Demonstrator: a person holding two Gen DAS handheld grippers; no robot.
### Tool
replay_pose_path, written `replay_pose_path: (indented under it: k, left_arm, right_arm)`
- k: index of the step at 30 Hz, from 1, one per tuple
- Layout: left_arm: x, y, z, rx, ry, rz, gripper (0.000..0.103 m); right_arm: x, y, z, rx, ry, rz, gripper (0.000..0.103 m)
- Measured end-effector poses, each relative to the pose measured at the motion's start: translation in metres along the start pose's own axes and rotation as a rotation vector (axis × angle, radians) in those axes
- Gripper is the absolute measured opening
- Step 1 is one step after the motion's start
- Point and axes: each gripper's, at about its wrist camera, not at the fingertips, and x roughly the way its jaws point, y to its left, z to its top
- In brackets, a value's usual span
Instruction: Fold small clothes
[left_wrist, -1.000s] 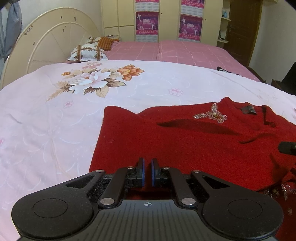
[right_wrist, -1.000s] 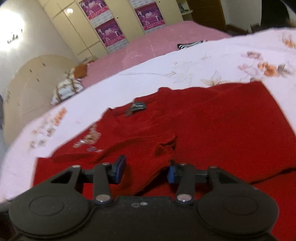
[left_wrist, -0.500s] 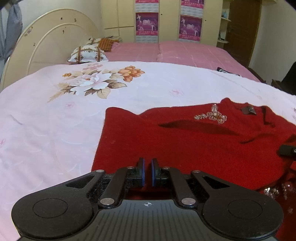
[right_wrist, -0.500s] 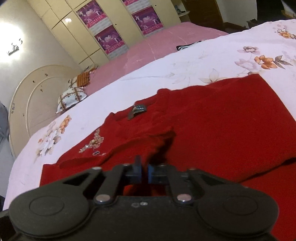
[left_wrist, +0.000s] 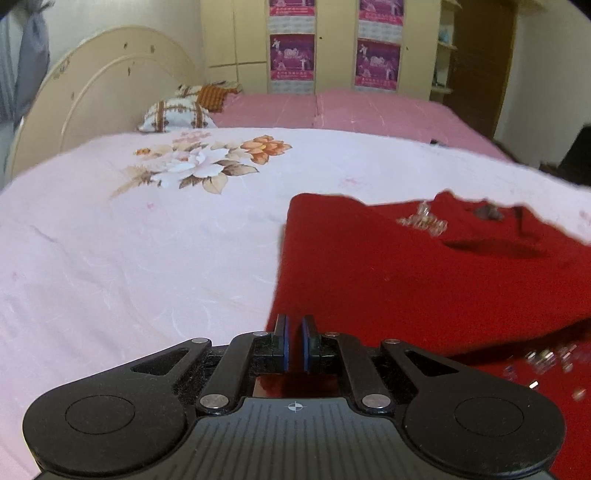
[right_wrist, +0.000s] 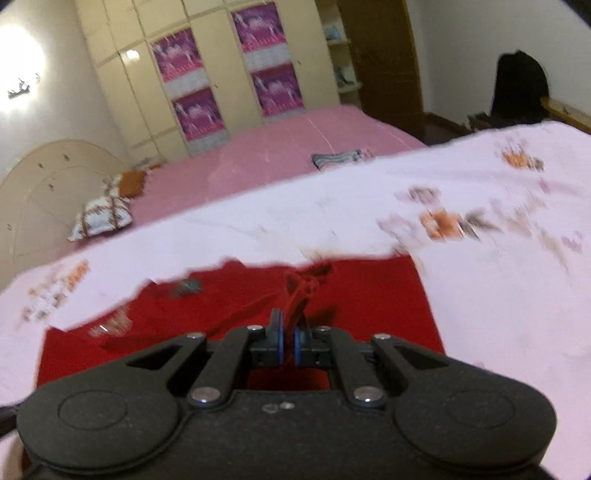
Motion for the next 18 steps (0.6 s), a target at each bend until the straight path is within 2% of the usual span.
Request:
replay_pose_path:
  k: [4,7,8,13,15,18]
  left_arm:
    - [0.002,0.013,0.003,-0.069,0.030,-0.028,0.006]
    - [-0.006,0.017,0.008,-0.109,0.011,-0.040,0.006]
    - [-0.007,0.016,0.011,-0.105,0.001,-0.040,0.006]
    - [0.002,0.000,0.031,-0.076,-0.011,-0.068,0.006]
    - [0.009,-0.012,0.036,-0.051,-0.021,-0.075,0.006]
    - [0.029,-0.030,0.042,-0.012,-0.008,-0.080,0.006]
  right_arm:
    - [0.017,-0.009,-0.014,-0.013,0.048,-0.041,0.006]
    - [0.017,-0.008,-0.017,-0.057,0.026,-0.083,0.015]
    - [0.017,-0.007,-0.015,-0.063,0.043,-0.074,0.018]
    - [0.002,-0.010,-0.005,-0.051,-0.008,-0.042,0.020]
    - [0.002,-0.008,-0.003,-0.061,-0.017,-0.044,0.026]
    - [0.004,-0.002,-0.002,-0.083,-0.031,-0.029,0.024]
